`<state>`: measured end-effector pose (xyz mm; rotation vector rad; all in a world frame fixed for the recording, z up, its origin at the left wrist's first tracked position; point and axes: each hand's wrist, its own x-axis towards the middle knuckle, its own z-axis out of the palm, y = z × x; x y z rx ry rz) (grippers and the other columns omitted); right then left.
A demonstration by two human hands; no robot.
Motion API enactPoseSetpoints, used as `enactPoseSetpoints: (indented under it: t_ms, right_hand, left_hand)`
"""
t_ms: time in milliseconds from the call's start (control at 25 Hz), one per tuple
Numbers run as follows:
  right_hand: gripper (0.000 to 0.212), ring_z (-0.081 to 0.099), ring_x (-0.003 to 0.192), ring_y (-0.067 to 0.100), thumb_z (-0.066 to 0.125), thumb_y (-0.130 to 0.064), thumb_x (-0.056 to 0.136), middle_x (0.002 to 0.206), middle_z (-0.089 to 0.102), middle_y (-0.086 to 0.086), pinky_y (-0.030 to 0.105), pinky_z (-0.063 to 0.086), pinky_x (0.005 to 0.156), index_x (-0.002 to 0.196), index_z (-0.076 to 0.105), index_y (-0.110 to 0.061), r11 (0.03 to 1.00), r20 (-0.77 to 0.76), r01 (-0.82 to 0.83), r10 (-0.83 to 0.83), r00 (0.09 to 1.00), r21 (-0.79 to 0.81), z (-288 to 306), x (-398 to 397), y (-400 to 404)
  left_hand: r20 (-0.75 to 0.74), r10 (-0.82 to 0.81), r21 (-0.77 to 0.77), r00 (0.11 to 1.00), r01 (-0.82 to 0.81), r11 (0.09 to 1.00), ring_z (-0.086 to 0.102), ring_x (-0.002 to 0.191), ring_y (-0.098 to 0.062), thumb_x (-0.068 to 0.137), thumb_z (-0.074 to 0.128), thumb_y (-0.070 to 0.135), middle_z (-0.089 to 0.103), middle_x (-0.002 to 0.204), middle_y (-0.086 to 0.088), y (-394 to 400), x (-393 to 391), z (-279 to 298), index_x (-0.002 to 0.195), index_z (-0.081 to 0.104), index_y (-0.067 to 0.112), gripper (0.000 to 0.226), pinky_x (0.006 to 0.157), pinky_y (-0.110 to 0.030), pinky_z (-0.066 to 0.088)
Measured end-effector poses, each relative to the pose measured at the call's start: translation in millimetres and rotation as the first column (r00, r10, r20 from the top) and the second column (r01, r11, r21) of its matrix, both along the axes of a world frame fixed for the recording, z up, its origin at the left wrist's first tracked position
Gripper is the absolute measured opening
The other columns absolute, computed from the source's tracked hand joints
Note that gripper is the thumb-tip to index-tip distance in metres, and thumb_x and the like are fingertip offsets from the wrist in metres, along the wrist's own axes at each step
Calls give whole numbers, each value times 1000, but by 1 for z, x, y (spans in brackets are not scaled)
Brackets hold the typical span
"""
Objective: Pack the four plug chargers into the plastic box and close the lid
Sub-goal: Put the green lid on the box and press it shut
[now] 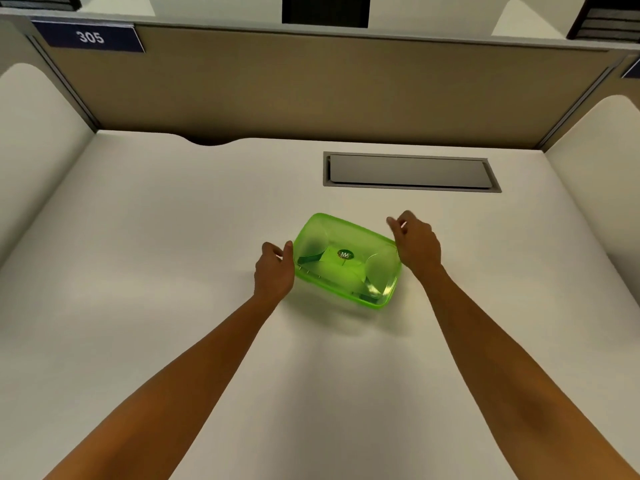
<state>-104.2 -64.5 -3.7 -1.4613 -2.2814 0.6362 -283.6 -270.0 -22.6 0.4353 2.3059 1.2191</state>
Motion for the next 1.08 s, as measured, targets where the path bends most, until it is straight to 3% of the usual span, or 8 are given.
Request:
enactPoseSetpoints:
  t_ms: [80,160,280,360,520,600,760,1080]
  right_hand:
    - [44,61,78,29,45,-52,96,85,66,8,32,41,68,103,55,-10,972,-153,182,-204,967,-146,-3,1,-15]
    - [45,55,81,27,43,-50,98,88,62,7,32,38,73,109,53,-7,916,-181,267,-329,927,-298,-12,7,-36]
    - [44,52,86,26,44,-51,97,86,57,3,32,37,77,106,55,-9,859,-176,312,-408,896,-406,-21,22,-59]
    - [46,53,85,28,43,-57,95,83,58,3,33,37,74,93,55,-12,839,-126,353,-437,891,-413,-22,28,-64]
    - [63,54,74,32,36,-67,91,70,59,6,33,37,64,60,49,-14,851,-9,418,-444,896,-317,-12,25,-65]
    - [65,53,69,32,33,-67,92,63,55,4,33,36,60,59,44,-12,860,-36,405,-436,899,-311,-11,22,-66]
    - [64,51,66,30,33,-65,94,60,52,5,33,36,58,57,41,-13,844,-83,386,-444,892,-372,-12,23,-65]
    - [60,41,61,24,40,-53,98,54,42,4,34,30,56,54,34,-13,854,-197,316,-423,884,-414,-13,23,-62]
  left_hand:
    - [46,-35,30,998,34,999,57,71,-30,100,46,44,55,78,-6,4,1,0,88,44,11,35,69,-42,49]
    - [89,-43,21,995,41,999,58,65,-31,101,45,42,55,81,-10,4,6,1,84,43,10,36,65,-42,54]
    - [32,-52,-163,998,56,985,66,72,-37,98,38,50,59,73,-6,-7,15,-2,70,47,13,47,74,-45,57]
    - [4,-70,-273,998,68,960,67,73,-35,94,32,60,65,71,-7,-7,18,3,64,54,13,60,75,-40,53]
    - [-62,-116,-295,991,93,951,58,80,-30,94,26,69,61,80,-4,23,13,15,70,51,12,66,73,-36,41]
    - [-74,-120,-279,990,95,956,56,81,-31,95,25,68,61,82,-6,32,10,13,69,49,13,65,73,-36,40]
    - [-67,-70,-119,995,62,991,47,61,-28,98,32,61,49,59,-6,30,10,4,58,37,13,63,55,-33,33]
    - [-12,-76,-51,997,75,996,35,54,-21,101,39,50,38,53,-3,31,7,6,57,31,14,57,55,-33,28]
